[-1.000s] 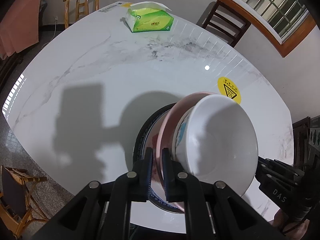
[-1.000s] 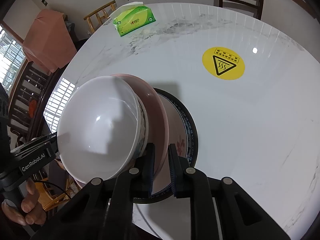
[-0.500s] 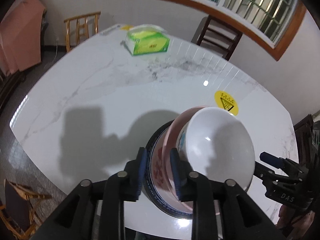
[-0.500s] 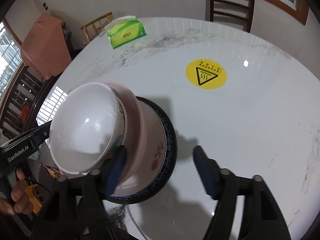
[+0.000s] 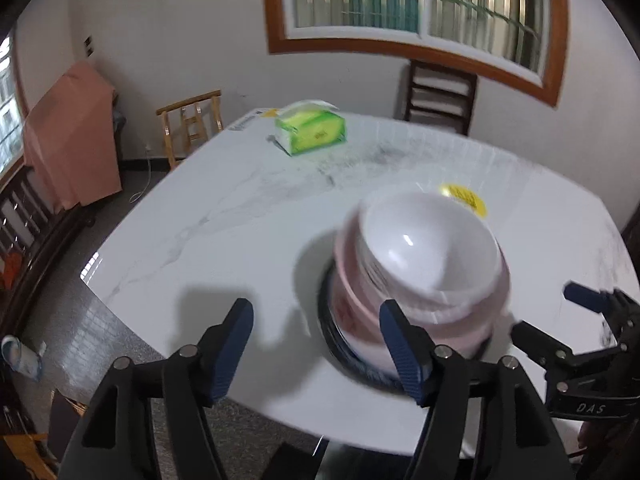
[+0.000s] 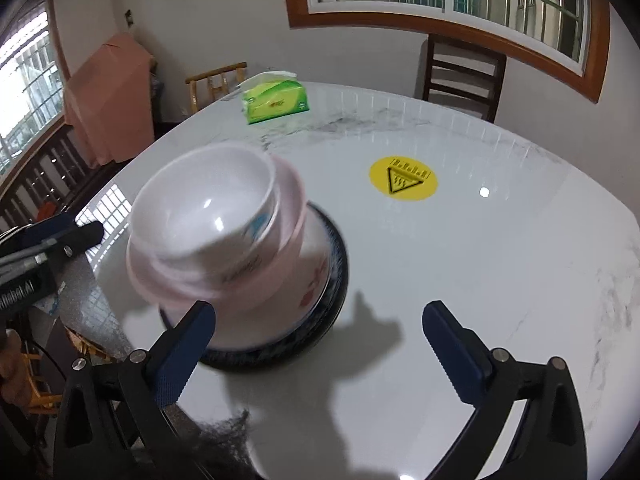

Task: Organize plates and bowls

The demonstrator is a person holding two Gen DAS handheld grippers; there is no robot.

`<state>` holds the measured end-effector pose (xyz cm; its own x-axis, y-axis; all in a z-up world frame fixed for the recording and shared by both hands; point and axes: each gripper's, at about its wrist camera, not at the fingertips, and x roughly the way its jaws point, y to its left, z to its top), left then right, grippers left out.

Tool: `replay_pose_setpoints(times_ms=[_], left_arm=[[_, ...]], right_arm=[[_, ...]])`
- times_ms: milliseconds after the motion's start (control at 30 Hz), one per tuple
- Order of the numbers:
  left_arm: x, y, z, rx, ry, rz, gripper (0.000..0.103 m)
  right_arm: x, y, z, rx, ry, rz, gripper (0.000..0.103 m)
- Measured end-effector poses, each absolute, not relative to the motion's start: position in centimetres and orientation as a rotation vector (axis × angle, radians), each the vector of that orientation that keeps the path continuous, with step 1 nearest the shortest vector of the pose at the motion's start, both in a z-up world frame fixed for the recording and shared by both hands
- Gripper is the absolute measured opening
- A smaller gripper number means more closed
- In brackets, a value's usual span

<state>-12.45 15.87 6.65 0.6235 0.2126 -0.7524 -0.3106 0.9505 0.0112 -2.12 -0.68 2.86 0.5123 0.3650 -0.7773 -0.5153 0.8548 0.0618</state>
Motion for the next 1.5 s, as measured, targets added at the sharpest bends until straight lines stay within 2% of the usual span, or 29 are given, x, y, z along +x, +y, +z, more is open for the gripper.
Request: replay_pose_setpoints(times_ms=[267,533,1500], left_arm=[[-13.1,12.4,4.5,-0.076,0.854,0.275,0.067],[-13.1,12.8,2.9,-0.093,0.867,0.286,0.067],[-13.5,12.8,2.3,-0.100,0.884,0.277,0.067]], right_arm=[[-6.1,-1.2,0.9,-0.176,0.862,0.559,0.103],[-7.1,-0.6,0.0,-0.185,0.884,0.536,0.103],[-7.3,0.0,-1.3,-0.198,0.920,0.532,0.103]])
